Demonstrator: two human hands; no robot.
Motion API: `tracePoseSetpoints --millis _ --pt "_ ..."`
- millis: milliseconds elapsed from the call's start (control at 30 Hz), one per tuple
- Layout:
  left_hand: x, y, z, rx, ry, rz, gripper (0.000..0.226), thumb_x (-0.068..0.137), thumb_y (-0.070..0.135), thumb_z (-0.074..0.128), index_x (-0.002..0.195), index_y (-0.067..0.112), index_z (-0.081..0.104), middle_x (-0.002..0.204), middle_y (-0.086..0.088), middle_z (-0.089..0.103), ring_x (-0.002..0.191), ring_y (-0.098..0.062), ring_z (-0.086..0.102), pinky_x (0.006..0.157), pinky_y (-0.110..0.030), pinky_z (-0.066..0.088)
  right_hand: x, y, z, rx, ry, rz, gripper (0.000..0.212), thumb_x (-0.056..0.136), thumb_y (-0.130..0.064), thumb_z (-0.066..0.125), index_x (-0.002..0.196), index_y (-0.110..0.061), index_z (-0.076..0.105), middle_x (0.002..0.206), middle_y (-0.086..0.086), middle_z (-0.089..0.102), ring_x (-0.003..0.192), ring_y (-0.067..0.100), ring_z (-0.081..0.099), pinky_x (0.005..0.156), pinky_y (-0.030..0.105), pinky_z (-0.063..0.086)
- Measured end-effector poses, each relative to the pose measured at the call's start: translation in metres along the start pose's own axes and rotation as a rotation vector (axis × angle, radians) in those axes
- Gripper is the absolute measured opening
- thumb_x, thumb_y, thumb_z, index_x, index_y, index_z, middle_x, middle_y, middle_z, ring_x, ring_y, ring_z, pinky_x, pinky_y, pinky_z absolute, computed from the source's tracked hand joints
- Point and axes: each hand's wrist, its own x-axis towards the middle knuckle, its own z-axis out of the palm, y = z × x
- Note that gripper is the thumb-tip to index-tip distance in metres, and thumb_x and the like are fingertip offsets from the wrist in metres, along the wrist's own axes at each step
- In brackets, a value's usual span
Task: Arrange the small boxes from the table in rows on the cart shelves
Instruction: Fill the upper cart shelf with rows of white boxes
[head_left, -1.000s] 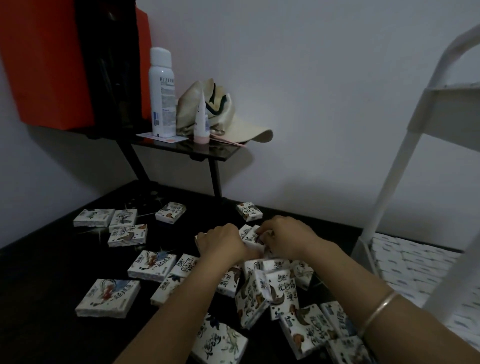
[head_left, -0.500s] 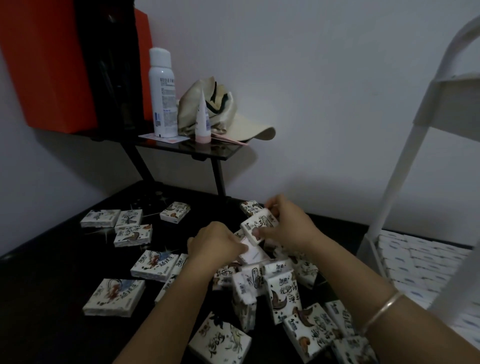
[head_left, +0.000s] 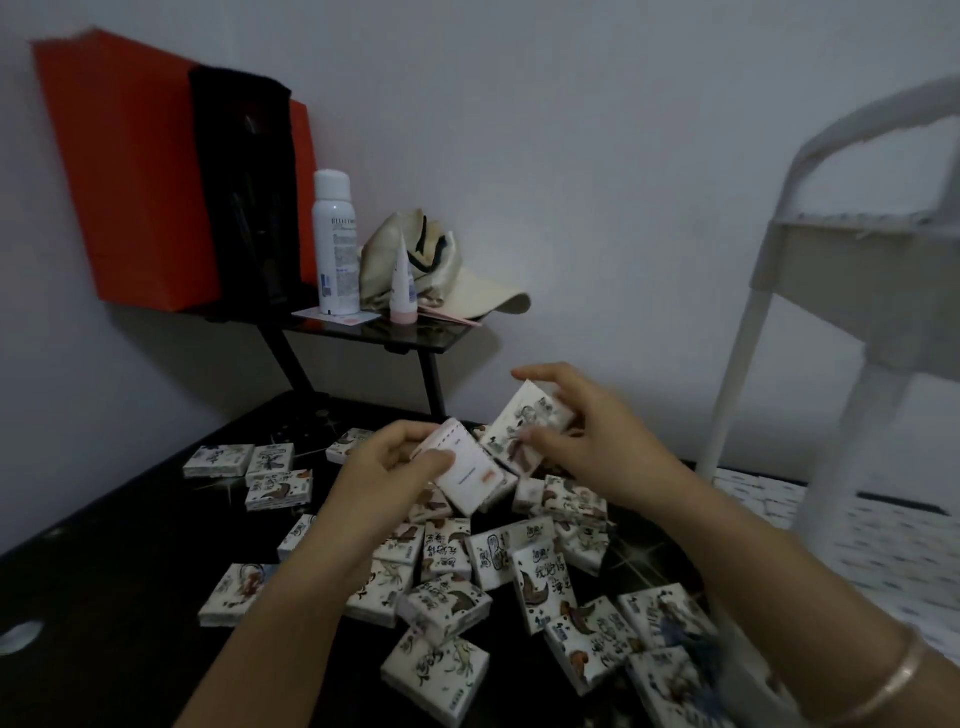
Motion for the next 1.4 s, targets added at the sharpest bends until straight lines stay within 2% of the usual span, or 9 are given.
tracePoseSetpoints --millis 133,200,333,500,600,1000,1167,1267,1400 --pt "-0.023 0.047 0.006 -0.16 -0.031 0.08 0.014 0.093 0.017 0.059 0.096 0.022 0.072 0.098 -0.005 0.071 0.088 -0.018 0.068 0.075 -0.031 0.053 -0.035 -0.039 -0.035 0.082 -0.013 -0.089 0.04 0.094 -0.02 0.061 0.122 -0.048 0.054 0.117 0.0 0.058 0.096 0.017 0.067 0.082 0.05 0.056" --pt "-0.036 0.073 0.012 -0.186 -0.092 0.138 0.015 0.092 0.017 0.059 0.098 0.021 0.073 0.099 -0.007 0.072 0.088 -0.018 0.068 0.073 -0.029 0.052 -0.056 -0.061 -0.059 0.11 0.011 -0.114 0.042 0.095 -0.013 0.059 0.126 -0.04 0.056 0.105 -0.005 0.062 0.093 0.018 0.068 0.082 0.045 0.057" --pt "-0.065 0.123 0.039 -0.179 -0.206 0.274 0.015 0.092 0.017 0.06 0.096 0.022 0.073 0.095 -0.006 0.073 0.084 -0.018 0.069 0.069 -0.029 0.054 -0.106 -0.104 -0.113 0.2 0.069 -0.124 0.044 0.093 0.0 0.055 0.125 -0.029 0.06 0.098 0.012 0.066 0.078 0.016 0.069 0.065 0.025 0.057" --pt "-0.1 0.184 0.095 -0.156 -0.338 0.487 0.013 0.09 0.013 0.061 0.085 0.02 0.071 0.076 0.005 0.072 0.075 -0.01 0.067 0.071 -0.028 0.057 -0.166 -0.119 -0.179 0.129 0.24 -0.098 0.046 0.093 0.001 0.055 0.125 -0.031 0.061 0.095 0.01 0.067 0.077 0.019 0.068 0.066 0.03 0.059" --pt "-0.115 0.215 0.135 -0.091 -0.428 0.586 0.009 0.09 0.015 0.062 0.09 0.02 0.07 0.076 0.009 0.073 0.071 -0.005 0.069 0.058 -0.017 0.054 -0.201 -0.116 -0.217 0.051 0.317 -0.043 0.045 0.095 -0.004 0.052 0.127 -0.035 0.059 0.098 0.01 0.071 0.077 0.016 0.068 0.067 0.028 0.059" --pt "-0.089 0.307 0.291 0.079 -0.581 0.538 0.023 0.086 0.019 0.071 0.108 0.013 0.067 0.098 -0.006 0.071 0.076 -0.012 0.073 0.058 -0.026 0.057 -0.221 -0.086 -0.347 -0.059 0.586 0.14 0.045 0.097 -0.001 0.036 0.109 -0.03 0.069 0.1 0.006 0.066 0.082 0.015 0.063 0.079 0.036 0.056" --pt "-0.059 0.331 0.326 0.067 -0.628 0.407 0.019 0.09 0.01 0.063 0.109 0.006 0.065 0.094 -0.008 0.071 0.085 -0.017 0.07 0.064 -0.033 0.06 -0.191 -0.067 -0.382 -0.145 0.752 0.329 0.04 0.096 -0.036 0.045 0.072 -0.02 0.073 0.088 0.002 0.06 0.066 0.019 0.052 0.057 0.025 0.037" --pt "-0.042 0.345 0.346 -0.03 -0.634 0.308 0.015 0.089 0.003 0.059 0.104 0.005 0.061 0.099 -0.012 0.067 0.086 -0.022 0.07 0.066 -0.036 0.061 -0.168 -0.058 -0.387 -0.231 0.661 0.446 0.053 0.085 -0.066 0.05 0.074 -0.02 0.074 0.08 -0.001 0.058 0.064 0.013 0.053 0.058 0.023 0.037" --pt "-0.018 0.356 0.37 -0.024 -0.607 0.266 0.01 0.089 0.007 0.059 0.098 0.011 0.059 0.104 -0.011 0.069 0.092 -0.021 0.069 0.085 -0.038 0.057 -0.13 -0.046 -0.401 0.007 0.65 0.484 0.053 0.072 -0.073 0.061 0.092 -0.024 0.071 0.106 0.002 0.064 0.084 0.015 0.056 0.08 0.03 0.046"
